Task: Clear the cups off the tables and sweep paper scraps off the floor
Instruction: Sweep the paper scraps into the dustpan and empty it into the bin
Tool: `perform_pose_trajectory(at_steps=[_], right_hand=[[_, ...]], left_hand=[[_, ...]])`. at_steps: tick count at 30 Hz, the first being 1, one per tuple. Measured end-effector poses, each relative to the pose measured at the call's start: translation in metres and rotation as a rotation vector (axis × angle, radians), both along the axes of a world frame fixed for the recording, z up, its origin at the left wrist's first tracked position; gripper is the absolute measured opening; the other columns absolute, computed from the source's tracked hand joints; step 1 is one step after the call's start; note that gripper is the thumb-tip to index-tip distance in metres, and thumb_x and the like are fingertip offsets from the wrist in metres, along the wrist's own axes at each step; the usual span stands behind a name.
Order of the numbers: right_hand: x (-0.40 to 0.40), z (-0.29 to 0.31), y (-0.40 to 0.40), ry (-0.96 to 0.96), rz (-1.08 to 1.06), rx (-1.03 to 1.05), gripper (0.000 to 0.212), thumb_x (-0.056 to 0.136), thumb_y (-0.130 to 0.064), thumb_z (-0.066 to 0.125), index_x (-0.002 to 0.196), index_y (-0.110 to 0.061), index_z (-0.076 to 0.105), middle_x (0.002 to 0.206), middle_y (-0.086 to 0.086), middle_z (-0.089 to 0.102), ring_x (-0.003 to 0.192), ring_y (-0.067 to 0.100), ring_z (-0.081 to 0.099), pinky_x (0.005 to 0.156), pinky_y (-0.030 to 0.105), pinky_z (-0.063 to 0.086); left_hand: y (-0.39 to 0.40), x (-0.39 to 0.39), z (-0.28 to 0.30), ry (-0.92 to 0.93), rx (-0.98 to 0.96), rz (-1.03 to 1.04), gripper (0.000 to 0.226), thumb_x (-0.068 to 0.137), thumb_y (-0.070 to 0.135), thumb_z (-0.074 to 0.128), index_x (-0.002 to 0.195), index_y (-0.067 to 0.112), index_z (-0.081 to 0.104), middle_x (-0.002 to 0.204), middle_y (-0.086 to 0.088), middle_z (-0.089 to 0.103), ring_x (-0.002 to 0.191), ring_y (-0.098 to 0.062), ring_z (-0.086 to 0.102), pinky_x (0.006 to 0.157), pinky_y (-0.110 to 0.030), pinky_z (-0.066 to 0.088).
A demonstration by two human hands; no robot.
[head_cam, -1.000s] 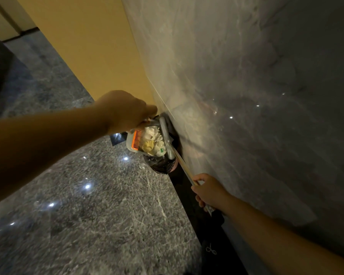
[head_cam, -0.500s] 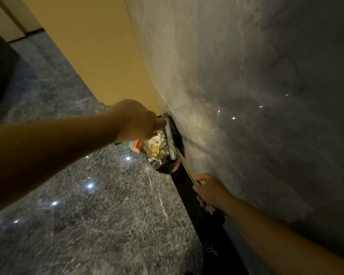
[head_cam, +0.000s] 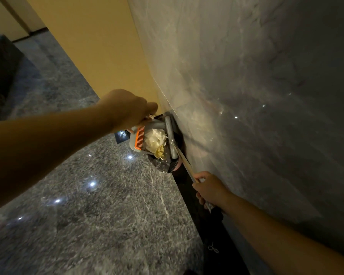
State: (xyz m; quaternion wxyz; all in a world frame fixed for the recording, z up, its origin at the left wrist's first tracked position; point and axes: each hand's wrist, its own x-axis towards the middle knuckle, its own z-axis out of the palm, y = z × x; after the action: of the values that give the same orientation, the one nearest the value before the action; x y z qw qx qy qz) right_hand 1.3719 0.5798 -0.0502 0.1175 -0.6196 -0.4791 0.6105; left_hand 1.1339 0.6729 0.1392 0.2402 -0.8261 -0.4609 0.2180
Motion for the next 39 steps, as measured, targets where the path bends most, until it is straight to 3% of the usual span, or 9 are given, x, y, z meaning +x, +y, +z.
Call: perform_pose_trajectory(at_steps=[7, 11, 18, 28, 32, 36, 39], right_hand=[[-0.001, 0.0, 0.003, -0.004, 0.015, 0.011, 0.032, 0.095, -0.016, 0.052, 0.127, -0.019, 0.05, 0.078, 0.004, 0.057, 0.047, 0.013, 0.053, 0.045, 0.026, 0.044], [0.0, 0.0, 0.002, -0.014, 0.036, 0.015, 0.037, 0.095, -0.015, 0.053, 0.131, -0.017, 0.047, 0.086, 0.004, 0.056, 0.04, 0.007, 0.053, 0.04, 0.021, 0.043], [-0.002, -0.002, 0.001, -0.039, 0.041, 0.029, 0.039, 0.094, -0.015, 0.053, 0.132, -0.017, 0.047, 0.077, 0.001, 0.056, 0.038, 0.007, 0.052, 0.039, 0.02, 0.041], [-0.002, 0.0, 0.005, -0.012, -0.006, 0.009, 0.034, 0.096, -0.012, 0.052, 0.13, -0.014, 0.049, 0.08, 0.004, 0.056, 0.04, 0.01, 0.051, 0.04, 0.021, 0.042], [-0.002, -0.002, 0.006, -0.008, -0.005, 0.019, 0.033, 0.095, -0.012, 0.052, 0.128, -0.014, 0.05, 0.078, 0.004, 0.056, 0.038, 0.008, 0.051, 0.039, 0.02, 0.042], [-0.004, -0.003, 0.004, -0.006, 0.001, 0.029, 0.031, 0.095, -0.011, 0.052, 0.126, -0.014, 0.05, 0.078, 0.002, 0.056, 0.037, 0.006, 0.05, 0.04, 0.021, 0.042], [-0.003, -0.004, 0.004, -0.002, -0.011, 0.032, 0.031, 0.094, -0.012, 0.053, 0.125, -0.014, 0.051, 0.075, 0.003, 0.057, 0.037, 0.008, 0.05, 0.039, 0.021, 0.041]], left_hand=[[0.007, -0.014, 0.007, -0.01, 0.082, -0.044, 0.03, 0.096, 0.046, 0.047, 0.118, 0.024, 0.045, 0.078, 0.002, 0.058, 0.048, -0.011, 0.04, 0.042, -0.02, 0.027], [-0.001, -0.009, -0.009, 0.12, -0.061, -0.129, 0.034, 0.099, 0.045, 0.04, 0.124, 0.022, 0.042, 0.079, 0.004, 0.052, 0.054, -0.01, 0.046, 0.044, -0.021, 0.027], [0.001, -0.021, 0.006, -0.042, 0.024, 0.028, 0.032, 0.097, 0.045, 0.045, 0.12, 0.023, 0.046, 0.082, 0.001, 0.06, 0.055, -0.014, 0.052, 0.046, -0.023, 0.041], [-0.009, -0.002, -0.008, 0.185, -0.096, -0.167, 0.036, 0.098, 0.038, 0.045, 0.129, 0.02, 0.039, 0.076, 0.004, 0.048, 0.051, -0.008, 0.042, 0.041, -0.019, 0.025], [-0.003, -0.007, 0.0, 0.081, -0.034, -0.095, 0.034, 0.099, 0.045, 0.039, 0.124, 0.022, 0.041, 0.082, 0.003, 0.054, 0.058, -0.012, 0.051, 0.047, -0.022, 0.037], [-0.005, -0.004, -0.004, 0.147, -0.085, -0.133, 0.035, 0.099, 0.044, 0.043, 0.127, 0.023, 0.039, 0.081, 0.004, 0.051, 0.055, -0.009, 0.045, 0.044, -0.021, 0.028], [0.0, -0.006, 0.008, 0.099, -0.027, -0.11, 0.034, 0.098, 0.044, 0.045, 0.124, 0.023, 0.041, 0.079, 0.005, 0.05, 0.056, -0.01, 0.046, 0.046, -0.021, 0.031]])
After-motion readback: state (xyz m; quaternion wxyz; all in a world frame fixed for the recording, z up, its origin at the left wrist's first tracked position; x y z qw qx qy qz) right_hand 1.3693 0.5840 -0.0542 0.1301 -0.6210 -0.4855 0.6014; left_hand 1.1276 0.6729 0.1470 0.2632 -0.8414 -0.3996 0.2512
